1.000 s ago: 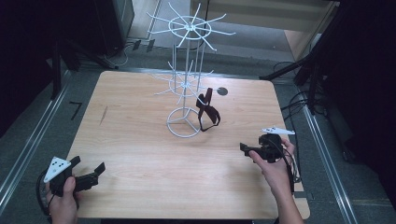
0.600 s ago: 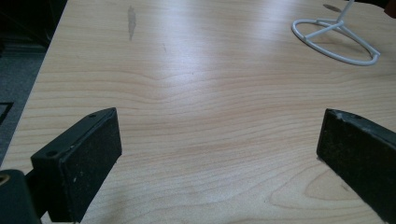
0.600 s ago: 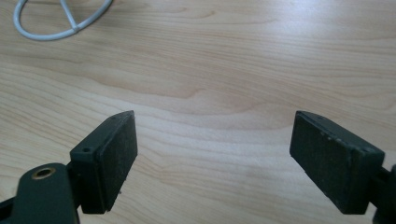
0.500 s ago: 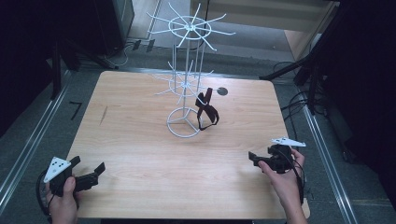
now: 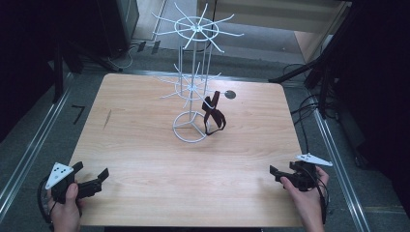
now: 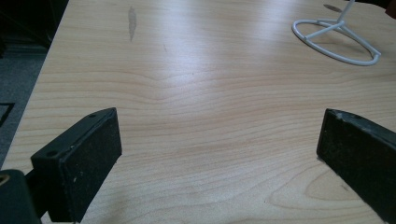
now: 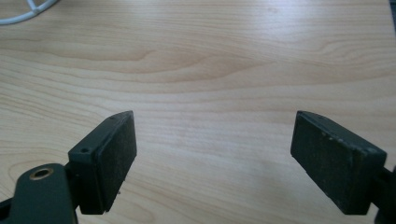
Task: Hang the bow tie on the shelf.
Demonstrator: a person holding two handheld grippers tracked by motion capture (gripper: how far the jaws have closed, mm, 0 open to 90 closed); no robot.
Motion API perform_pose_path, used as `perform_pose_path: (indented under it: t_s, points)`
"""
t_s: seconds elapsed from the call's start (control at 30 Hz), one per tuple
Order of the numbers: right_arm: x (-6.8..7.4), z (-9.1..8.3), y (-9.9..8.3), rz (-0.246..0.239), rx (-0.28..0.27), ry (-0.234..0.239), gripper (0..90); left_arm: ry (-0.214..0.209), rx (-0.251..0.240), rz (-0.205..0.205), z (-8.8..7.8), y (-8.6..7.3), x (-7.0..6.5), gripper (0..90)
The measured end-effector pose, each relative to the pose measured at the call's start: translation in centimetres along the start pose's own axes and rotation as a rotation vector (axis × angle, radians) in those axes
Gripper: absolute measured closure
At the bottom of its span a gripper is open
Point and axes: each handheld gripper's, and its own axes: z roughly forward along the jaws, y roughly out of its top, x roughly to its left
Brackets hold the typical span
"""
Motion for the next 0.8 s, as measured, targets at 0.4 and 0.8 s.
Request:
perform_pose_path:
  t_s: [0.4, 0.8]
  points:
    - [-2.0, -1.5, -3.0, 0.018, -0.066, -0.004, 14.6, 0.002, -0.001, 0.001, 0.0, 0.0, 0.0, 0.4]
    - [-3.6, -2.2, -6.9, 0.033, -0.185, -0.012, 16.5, 0.0, 0.007, 0.007, 0.1, 0.0, 0.0, 0.4]
